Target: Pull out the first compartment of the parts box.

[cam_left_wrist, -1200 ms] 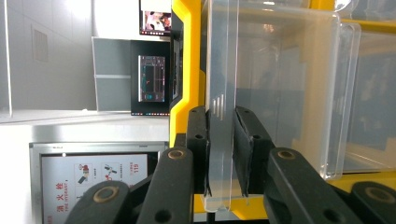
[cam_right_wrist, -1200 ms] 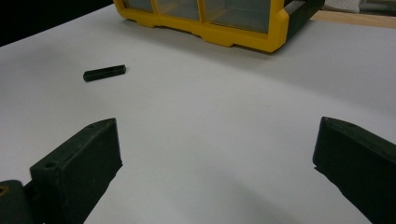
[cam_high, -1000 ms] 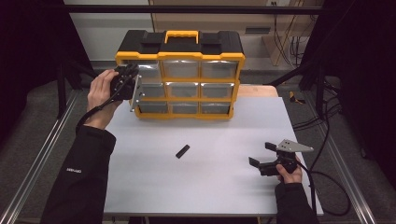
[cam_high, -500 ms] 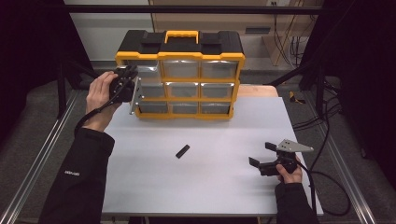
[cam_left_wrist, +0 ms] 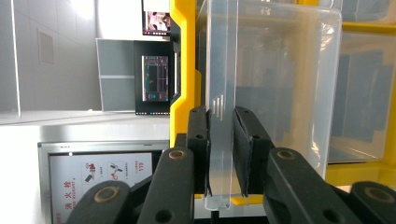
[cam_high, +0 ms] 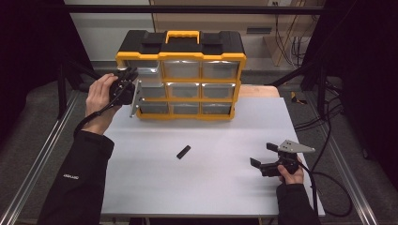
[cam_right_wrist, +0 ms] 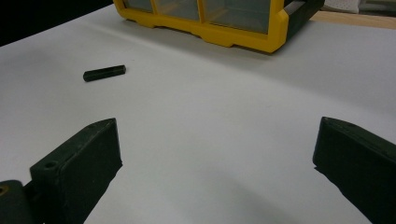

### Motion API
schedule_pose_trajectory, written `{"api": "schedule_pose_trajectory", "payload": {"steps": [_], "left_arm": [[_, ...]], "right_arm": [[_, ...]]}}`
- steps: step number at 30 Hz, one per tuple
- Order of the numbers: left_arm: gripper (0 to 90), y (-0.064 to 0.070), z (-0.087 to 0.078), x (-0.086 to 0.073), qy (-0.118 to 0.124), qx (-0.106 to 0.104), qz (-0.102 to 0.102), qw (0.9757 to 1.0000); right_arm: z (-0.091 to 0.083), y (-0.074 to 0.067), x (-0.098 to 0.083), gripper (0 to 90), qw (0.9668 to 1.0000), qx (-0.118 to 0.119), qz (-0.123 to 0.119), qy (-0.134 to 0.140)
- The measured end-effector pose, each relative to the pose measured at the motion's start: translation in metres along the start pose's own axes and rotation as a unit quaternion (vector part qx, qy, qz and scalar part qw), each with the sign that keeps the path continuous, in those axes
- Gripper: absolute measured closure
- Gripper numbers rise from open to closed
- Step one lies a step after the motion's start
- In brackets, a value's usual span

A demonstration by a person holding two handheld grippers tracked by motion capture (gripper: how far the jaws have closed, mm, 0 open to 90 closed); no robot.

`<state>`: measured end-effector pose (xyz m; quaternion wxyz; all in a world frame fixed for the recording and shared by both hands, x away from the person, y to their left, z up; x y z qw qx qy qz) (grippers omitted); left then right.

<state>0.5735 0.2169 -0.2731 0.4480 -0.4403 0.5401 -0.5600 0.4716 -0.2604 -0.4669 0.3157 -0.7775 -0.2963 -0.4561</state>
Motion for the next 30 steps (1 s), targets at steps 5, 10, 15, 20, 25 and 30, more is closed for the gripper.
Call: {"api": "schedule_pose_trajectory", "payload": {"steps": [5,10,15,20,25,30], "left_arm": [[77.1,0.0003,-0.0013,0.0004,-0.001,0.000,-0.003,1.0000],[77.1,0.0002,-0.0025,0.0006,0.000,-0.001,-0.002,1.0000],[77.2,0.0007,-0.0047,0.0003,0.003,0.001,-0.002,1.0000],[77.1,0.0012,-0.0066,0.0007,0.003,0.001,-0.001,1.0000],[77.1,0.0016,-0.0080,0.0004,0.005,0.001,-0.001,1.0000],[77.2,0.0013,-0.0095,0.0005,0.005,0.002,-0.001,1.0000]], "right_arm": [[-0.0001,0.0000,0.0001,1.1,1.0000,0.000,-0.001,0.000],[-0.0002,-0.0003,0.0002,1.1,1.0000,0.000,0.000,0.001],[-0.0001,-0.0001,0.0001,1.1,1.0000,0.000,-0.001,0.000],[-0.0001,-0.0003,0.0002,1.1,1.0000,0.000,0.000,0.001],[0.0000,-0.0001,0.0001,1.1,1.0000,0.000,-0.001,0.000],[0.0000,-0.0001,0.0001,1.1,1.0000,0.000,-0.001,0.000]]}}
Point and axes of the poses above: each handheld gripper's, and its own axes: z roughly forward along the jaws, x roughly out of its top, y roughly to its right, the point moved 2 cm from there along z, roughly forward along the jaws, and after that the axes turned 10 degrees about x, right-handed, at the moved point
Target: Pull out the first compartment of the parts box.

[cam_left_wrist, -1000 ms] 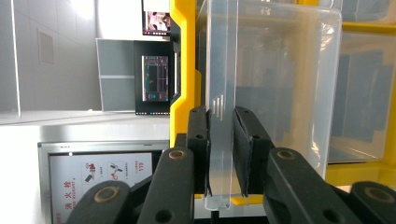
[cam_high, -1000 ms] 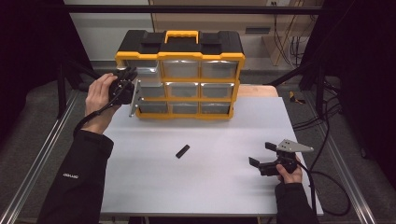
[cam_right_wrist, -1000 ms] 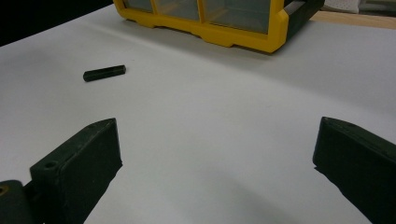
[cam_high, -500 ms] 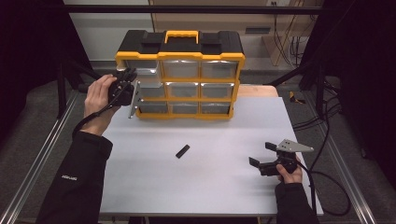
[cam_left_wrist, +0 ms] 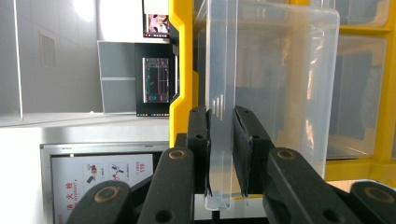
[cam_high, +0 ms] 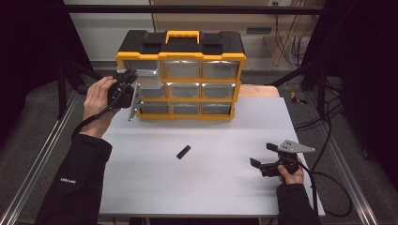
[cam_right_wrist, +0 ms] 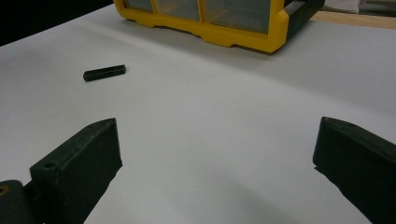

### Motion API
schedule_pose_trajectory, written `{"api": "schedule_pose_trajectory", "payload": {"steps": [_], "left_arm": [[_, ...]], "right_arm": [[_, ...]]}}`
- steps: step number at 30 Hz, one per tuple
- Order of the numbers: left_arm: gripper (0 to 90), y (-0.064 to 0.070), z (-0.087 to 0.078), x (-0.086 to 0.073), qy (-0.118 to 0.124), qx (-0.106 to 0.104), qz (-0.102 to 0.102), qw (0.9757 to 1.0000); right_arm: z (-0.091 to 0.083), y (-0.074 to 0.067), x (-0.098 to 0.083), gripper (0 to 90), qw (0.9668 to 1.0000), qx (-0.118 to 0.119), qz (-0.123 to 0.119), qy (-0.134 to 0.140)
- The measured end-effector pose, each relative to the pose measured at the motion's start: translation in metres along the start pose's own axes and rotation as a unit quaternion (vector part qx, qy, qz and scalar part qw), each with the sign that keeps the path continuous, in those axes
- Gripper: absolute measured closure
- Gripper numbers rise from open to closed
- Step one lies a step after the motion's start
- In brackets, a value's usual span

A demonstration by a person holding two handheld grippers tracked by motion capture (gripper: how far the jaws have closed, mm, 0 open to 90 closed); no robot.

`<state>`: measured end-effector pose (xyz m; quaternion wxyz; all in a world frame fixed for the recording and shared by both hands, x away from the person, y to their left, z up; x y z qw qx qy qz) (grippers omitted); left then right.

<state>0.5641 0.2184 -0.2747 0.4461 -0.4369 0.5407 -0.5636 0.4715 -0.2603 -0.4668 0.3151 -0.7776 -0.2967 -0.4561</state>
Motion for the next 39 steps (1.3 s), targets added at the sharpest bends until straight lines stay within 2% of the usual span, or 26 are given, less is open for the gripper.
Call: {"api": "schedule_pose_trajectory", "payload": {"steps": [39], "left_arm": [[77.8,-0.0003,-0.0095,0.0018,0.005,0.004,0.000,1.0000]], "right_arm": [[-0.0005,0.0003,0.0002,1.1,1.0000,-0.001,0.000,0.001]]}}
Point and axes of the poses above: each handheld gripper's, and its own axes: z roughly forward along the jaws, x roughly out of its top, y roughly to its right, the point moved 2 cm from there along z, roughly forward along the jaws, and after that the axes turned 10 degrees about x, right-handed, at the moved point
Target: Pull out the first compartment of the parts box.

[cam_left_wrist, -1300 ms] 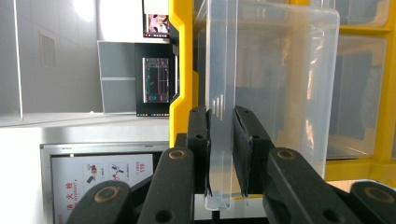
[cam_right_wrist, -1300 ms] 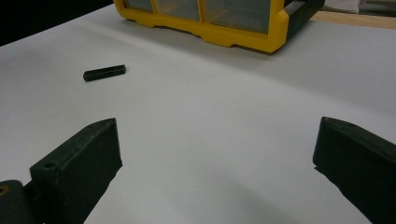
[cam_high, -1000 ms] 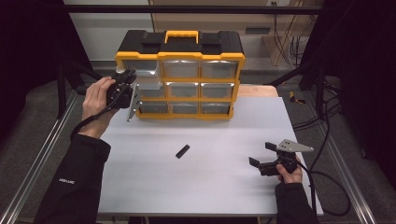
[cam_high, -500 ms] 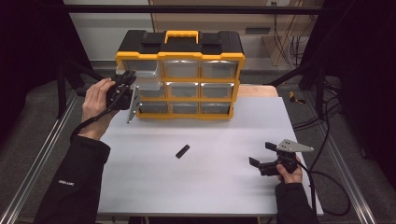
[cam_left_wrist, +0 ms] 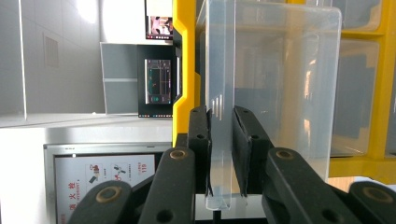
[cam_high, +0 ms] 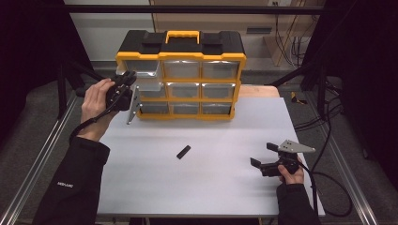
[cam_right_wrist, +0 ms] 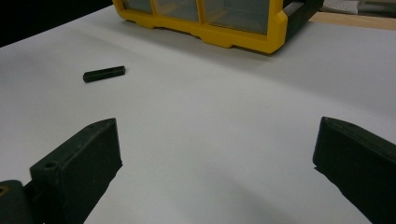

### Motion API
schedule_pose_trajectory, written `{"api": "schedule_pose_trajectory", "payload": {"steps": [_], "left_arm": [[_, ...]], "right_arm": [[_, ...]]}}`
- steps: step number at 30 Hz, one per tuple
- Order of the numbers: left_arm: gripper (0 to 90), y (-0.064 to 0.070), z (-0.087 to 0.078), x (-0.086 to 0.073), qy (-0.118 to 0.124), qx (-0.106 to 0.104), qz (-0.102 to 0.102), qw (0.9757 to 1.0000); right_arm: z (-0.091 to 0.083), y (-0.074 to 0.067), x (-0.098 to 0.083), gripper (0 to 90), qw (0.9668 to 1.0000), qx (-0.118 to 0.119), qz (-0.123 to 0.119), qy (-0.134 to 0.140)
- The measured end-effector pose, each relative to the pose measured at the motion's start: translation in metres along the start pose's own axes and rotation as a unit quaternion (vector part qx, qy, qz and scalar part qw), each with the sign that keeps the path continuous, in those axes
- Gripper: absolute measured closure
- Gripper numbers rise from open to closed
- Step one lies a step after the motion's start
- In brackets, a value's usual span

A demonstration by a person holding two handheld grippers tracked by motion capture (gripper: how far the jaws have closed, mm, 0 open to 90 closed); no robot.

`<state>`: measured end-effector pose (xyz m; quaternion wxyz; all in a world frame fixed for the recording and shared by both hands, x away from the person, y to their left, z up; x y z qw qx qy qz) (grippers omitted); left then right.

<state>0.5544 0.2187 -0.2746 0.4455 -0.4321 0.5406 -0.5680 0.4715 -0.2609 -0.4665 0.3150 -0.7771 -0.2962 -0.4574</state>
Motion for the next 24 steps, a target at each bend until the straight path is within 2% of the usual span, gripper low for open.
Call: {"api": "schedule_pose_trajectory", "payload": {"steps": [24], "left_arm": [[77.9,-0.0007,-0.0096,0.0015,0.003,0.001,0.004,1.0000]], "right_arm": [[-0.0001,-0.0003,0.0003,1.1,1.0000,0.001,0.001,0.001]]}}
Point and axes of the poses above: each handheld gripper's, and its own axes: z roughly forward along the jaws, x roughly out of its top, y roughly to its right, the point moved 2 cm from there along z, roughly forward along the jaws, and after that the axes turned 10 degrees about x, right-handed, at the moved point
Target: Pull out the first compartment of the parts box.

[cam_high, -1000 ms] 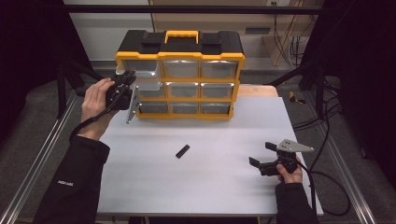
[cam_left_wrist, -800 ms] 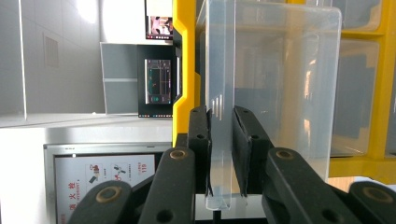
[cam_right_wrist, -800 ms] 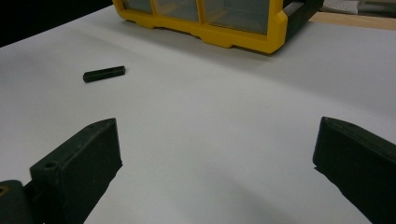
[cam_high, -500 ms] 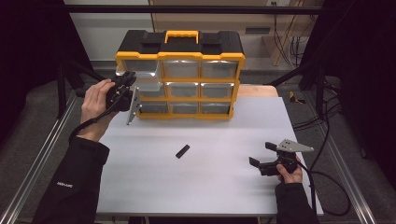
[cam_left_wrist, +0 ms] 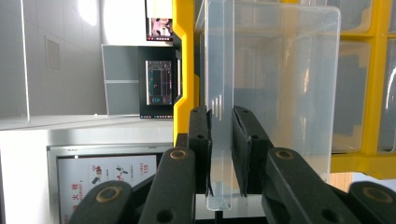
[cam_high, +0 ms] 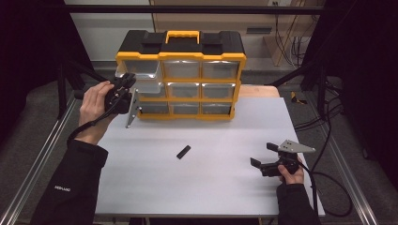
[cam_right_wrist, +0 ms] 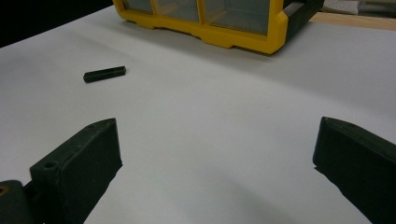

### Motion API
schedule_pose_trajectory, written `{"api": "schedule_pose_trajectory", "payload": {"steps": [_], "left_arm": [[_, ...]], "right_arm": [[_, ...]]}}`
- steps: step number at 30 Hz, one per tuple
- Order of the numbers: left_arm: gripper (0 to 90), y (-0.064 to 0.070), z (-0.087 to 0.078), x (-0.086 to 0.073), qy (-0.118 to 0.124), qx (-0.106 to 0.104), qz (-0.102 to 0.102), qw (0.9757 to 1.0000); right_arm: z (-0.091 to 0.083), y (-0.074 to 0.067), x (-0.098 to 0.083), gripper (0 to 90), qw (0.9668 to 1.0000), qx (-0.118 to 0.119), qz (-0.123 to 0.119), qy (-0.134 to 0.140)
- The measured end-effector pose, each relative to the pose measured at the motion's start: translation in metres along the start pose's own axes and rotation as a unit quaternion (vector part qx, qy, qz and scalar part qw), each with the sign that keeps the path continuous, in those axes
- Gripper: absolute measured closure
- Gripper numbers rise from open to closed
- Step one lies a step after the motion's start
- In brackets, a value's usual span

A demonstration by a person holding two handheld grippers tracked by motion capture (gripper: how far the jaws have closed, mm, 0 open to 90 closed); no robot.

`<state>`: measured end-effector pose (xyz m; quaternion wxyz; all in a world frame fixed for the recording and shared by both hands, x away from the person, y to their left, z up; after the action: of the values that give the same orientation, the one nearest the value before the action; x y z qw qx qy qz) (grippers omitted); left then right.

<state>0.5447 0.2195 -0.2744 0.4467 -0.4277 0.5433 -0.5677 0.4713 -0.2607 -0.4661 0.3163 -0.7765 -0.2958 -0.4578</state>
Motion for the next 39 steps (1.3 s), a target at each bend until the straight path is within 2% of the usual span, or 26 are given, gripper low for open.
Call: {"api": "schedule_pose_trajectory", "payload": {"steps": [39], "left_arm": [[77.8,0.001,-0.020,0.001,0.008,0.001,0.003,1.0000]], "right_arm": [[0.000,0.000,0.000,1.1,1.0000,0.000,0.001,0.000]]}}
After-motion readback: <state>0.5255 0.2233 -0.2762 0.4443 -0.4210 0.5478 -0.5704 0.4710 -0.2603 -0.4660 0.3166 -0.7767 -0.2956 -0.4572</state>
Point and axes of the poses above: each handheld gripper's, and its own axes: z roughly forward along the jaws, x roughly out of its top, y roughly to its right, the point moved 2 cm from there along z, roughly forward along the jaws, and after that the axes turned 10 degrees about x, right-handed, at the moved point
